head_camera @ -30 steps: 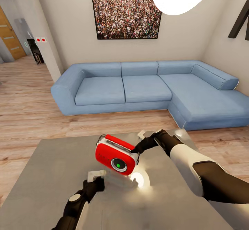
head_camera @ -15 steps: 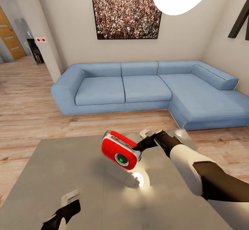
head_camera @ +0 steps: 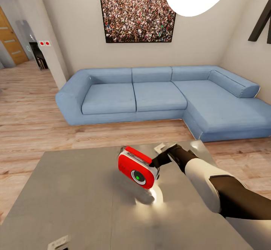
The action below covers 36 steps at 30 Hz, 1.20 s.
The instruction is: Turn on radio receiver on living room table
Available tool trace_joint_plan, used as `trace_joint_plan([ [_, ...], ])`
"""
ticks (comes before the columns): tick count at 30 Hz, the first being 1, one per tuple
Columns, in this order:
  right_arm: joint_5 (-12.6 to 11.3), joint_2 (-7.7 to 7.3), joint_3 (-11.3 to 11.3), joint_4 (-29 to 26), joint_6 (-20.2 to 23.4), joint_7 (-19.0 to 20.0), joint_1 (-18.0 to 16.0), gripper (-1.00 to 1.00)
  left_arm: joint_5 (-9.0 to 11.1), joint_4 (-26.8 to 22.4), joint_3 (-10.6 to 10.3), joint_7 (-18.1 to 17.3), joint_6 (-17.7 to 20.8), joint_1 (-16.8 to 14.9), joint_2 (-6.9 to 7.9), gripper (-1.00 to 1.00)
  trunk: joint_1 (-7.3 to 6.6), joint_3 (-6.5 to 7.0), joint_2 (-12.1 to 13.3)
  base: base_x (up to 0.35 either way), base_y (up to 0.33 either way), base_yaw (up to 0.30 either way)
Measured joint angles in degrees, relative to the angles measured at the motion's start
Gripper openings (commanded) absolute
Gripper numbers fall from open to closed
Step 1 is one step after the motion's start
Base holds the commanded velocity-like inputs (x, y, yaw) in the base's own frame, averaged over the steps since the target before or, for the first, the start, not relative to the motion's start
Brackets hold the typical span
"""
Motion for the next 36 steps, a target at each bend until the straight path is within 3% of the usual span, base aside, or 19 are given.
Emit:
trace_joint_plan([
  [8, -0.5, -0.36, -0.3, 1.4, 3.0, -2.1, 0.0, -1.00, 0.0, 3.5, 0.2, 0.0, -0.5, 0.0, 1.19, -1.00, 0.00, 0.00, 0.0, 0.000, 0.000, 0.000],
  [10, -0.7, -0.40, -0.5, 1.5, 3.1, -2.1, 0.0, -1.00, -0.1, 7.1, 0.1, 0.0, -1.0, 0.0, 2.01, -1.00, 0.00, 0.00, 0.0, 0.000, 0.000, 0.000],
  [15, -0.6, -0.43, -0.4, 1.5, 3.1, -2.1, 0.0, -1.00, -0.2, 16.8, -1.3, 0.0, -7.1, 0.1, 4.70, -1.00, 0.00, 0.00, 0.0, 0.000, 0.000, 0.000],
  [18, -0.6, -0.43, -0.4, 1.7, 3.1, -2.1, 0.0, -1.00, -2.2, 18.4, -1.5, 0.0, -8.2, 0.1, 4.98, -1.00, 0.00, 0.00, 0.0, 0.000, 0.000, 0.000],
  [22, -0.6, -0.43, -0.4, 1.9, 3.1, -2.2, 0.0, -1.00, -8.1, 20.5, -1.4, 0.0, -8.6, 0.1, 4.89, -1.00, 0.00, 0.00, 0.0, 0.000, 0.000, 0.000],
  [24, -0.6, -0.43, -0.4, 2.0, 3.1, -2.2, 0.0, -1.00, -10.0, 21.3, -1.4, 0.0, -8.8, 0.1, 4.73, -1.00, 0.00, 0.00, 0.0, 0.000, 0.000, 0.000],
  [28, -0.6, -0.41, -0.3, 2.7, 3.1, -2.8, 0.0, -1.00, -11.0, 21.8, -1.3, 0.0, -8.9, 0.1, 4.52, -1.00, 0.00, 0.00, 0.0, 0.000, 0.000, 0.000],
  [36, -0.7, -0.42, -0.4, 3.9, 3.1, -3.7, 0.0, -1.00, -11.2, 21.9, -1.3, 0.0, -8.9, 0.1, 4.43, -1.00, 0.00, 0.00, 0.0, 0.000, 0.000, 0.000],
])
